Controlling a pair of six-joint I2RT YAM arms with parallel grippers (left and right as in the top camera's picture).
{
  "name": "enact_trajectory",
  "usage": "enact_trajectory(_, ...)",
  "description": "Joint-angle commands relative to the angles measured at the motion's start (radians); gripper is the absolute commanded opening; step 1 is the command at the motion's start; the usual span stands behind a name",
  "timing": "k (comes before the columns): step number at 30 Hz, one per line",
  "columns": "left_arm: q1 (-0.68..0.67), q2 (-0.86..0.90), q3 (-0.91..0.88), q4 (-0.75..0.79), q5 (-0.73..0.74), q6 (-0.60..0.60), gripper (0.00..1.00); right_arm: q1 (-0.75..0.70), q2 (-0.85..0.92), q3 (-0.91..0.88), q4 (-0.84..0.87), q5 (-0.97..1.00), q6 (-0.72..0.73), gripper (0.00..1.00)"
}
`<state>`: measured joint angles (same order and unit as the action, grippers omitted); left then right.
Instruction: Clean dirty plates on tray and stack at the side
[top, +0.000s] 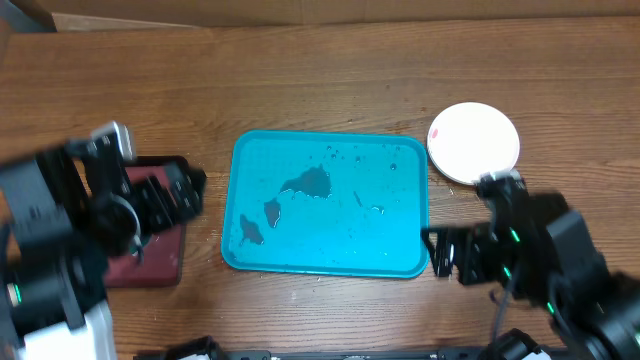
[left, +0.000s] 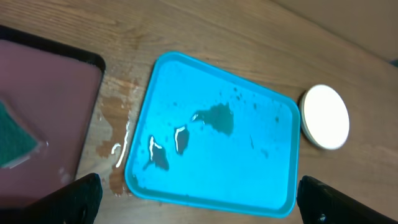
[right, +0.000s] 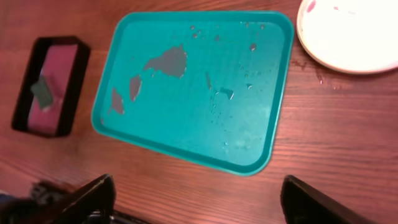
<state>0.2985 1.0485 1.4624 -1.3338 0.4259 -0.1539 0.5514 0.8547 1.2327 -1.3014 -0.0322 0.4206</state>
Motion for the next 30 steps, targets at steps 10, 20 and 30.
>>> enact_trajectory(10, -0.011, -0.211, -0.141, -0.047, -0.015, 0.016, 1.00, 0.019, -0.100, -0.061, 0.008, 0.069, 0.002, 1.00)
enact_trajectory(20, -0.011, -0.211, -0.141, -0.047, -0.015, 0.016, 0.99, 0.019, -0.100, -0.061, 0.008, 0.069, 0.002, 1.00)
enact_trajectory(30, -0.011, -0.211, -0.141, -0.047, -0.015, 0.016, 1.00, 0.014, -0.103, -0.065, 0.005, 0.076, -0.009, 1.00)
